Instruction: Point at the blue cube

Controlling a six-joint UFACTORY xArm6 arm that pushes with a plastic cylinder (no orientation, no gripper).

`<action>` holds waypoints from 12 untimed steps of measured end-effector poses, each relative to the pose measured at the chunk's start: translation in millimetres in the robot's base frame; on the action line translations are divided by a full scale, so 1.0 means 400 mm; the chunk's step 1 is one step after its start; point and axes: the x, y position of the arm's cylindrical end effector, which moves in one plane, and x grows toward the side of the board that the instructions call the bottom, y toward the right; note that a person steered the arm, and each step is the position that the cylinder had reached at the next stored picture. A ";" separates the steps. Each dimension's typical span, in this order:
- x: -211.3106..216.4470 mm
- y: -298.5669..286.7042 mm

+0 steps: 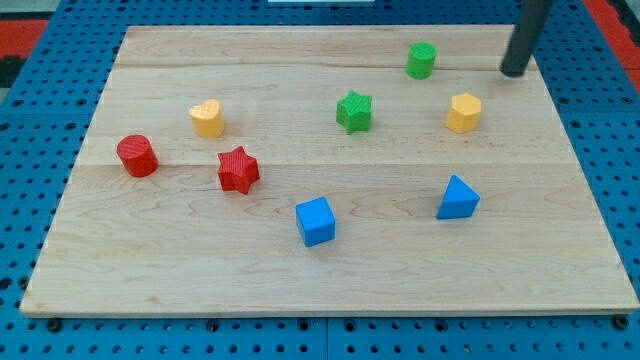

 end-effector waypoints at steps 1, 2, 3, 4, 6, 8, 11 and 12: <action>-0.114 -0.042; -0.084 -0.019; -0.083 -0.019; -0.083 -0.019; -0.314 0.006; -0.317 0.002; 0.068 0.044; 0.234 0.080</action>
